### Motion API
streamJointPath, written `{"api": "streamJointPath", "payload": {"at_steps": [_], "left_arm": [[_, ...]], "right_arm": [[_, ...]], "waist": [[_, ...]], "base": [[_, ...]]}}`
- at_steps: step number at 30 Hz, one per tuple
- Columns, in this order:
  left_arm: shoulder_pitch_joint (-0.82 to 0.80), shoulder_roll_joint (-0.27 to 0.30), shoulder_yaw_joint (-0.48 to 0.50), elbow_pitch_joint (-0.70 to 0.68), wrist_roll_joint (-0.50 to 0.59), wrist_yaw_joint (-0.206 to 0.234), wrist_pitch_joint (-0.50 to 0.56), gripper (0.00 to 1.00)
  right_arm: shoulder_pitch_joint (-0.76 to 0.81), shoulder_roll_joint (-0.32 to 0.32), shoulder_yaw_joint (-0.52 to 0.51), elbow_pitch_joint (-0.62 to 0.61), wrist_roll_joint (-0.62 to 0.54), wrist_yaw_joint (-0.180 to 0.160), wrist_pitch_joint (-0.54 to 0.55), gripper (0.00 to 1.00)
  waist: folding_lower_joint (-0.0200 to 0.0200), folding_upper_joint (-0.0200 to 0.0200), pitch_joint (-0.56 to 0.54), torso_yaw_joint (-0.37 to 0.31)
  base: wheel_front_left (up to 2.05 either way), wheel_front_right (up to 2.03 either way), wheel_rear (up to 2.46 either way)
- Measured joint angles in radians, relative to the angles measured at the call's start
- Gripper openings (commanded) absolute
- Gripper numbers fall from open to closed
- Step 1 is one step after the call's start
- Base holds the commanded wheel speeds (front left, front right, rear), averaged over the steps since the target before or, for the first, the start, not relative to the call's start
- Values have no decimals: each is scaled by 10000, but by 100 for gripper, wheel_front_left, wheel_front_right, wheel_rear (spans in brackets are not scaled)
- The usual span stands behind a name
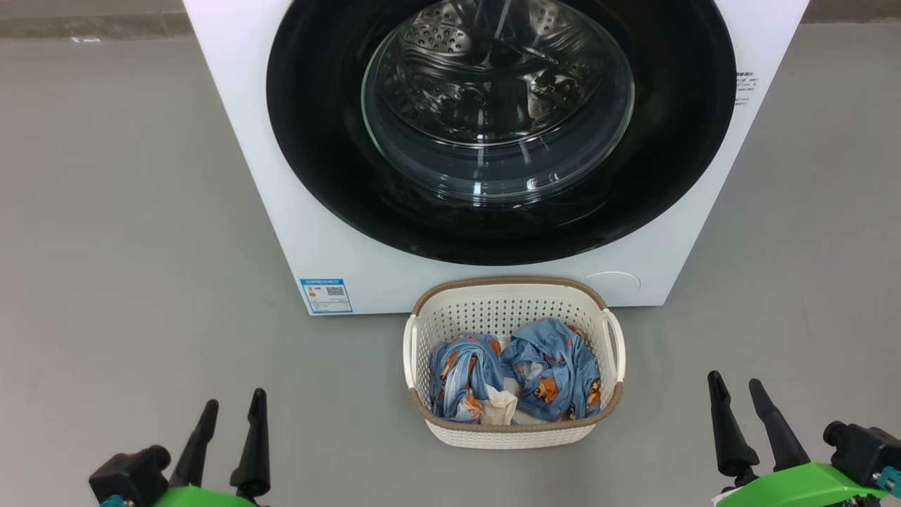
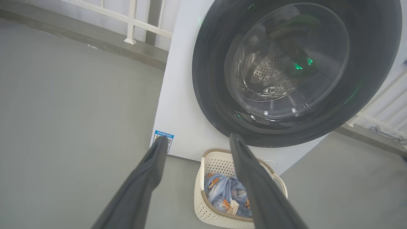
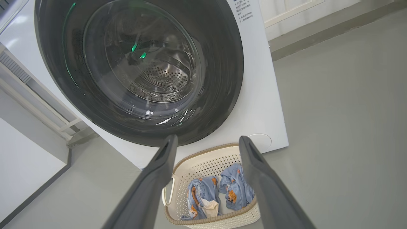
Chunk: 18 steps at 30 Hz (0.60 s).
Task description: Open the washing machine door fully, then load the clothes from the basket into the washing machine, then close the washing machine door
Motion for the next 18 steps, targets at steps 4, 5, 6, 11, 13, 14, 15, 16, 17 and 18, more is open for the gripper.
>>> {"api": "streamJointPath", "payload": {"at_steps": [4, 5, 6, 11, 13, 14, 15, 16, 17, 18], "left_arm": [[0, 29, -33, -71, 426, 0, -134, 100], [0, 35, -42, -79, 554, 0, -176, 100], [0, 38, -48, -94, 686, 0, -178, 100], [-1, 58, -102, -134, 1252, 0, -330, 100], [-1, 65, -132, -159, 1471, 0, -357, 100], [-3, 75, -153, -165, 1569, 0, -422, 100], [-6, 92, -173, -174, 1661, -2, -431, 100], [-9, 109, -186, -178, 1776, -2, -445, 100], [-12, 123, -199, -180, 1910, -2, -514, 100], [-18, 130, -201, -184, 2021, -2, -527, 100]], "right_arm": [[4, 2, 0, -56, -481, 0, -102, 100], [4, 2, 0, -71, -560, 2, -104, 100], [5, 2, 0, -82, -665, 0, -153, 100], [21, 4, -13, -167, -1197, 2, -311, 100], [85, 4, -17, -209, -1427, 2, -385, 100], [139, 4, -25, -224, -1572, 0, -408, 100], [177, 6, -42, -226, -1664, 2, -410, 100], [194, 8, -63, -232, -1737, 2, -445, 100], [197, 8, -92, -255, -1824, 2, -462, 100], [197, 10, -121, -280, -1941, 2, -520, 100]], "waist": [[0, 0, 1, -22], [0, 0, 7, -27], [0, 0, 12, -33], [0, 0, 75, -57], [0, 0, 98, -64], [0, 0, 108, -66], [0, 0, 116, -69], [0, 0, 120, -69], [0, -1, 122, -68], [0, 0, 123, -67]], "base": [[0, 0, 0], [0, 0, 0], [0, 0, 0], [0, 0, 0], [0, 0, 0], [0, 0, 0], [0, 0, 0], [0, 0, 0], [0, 0, 0], [0, 0, 0]]}}
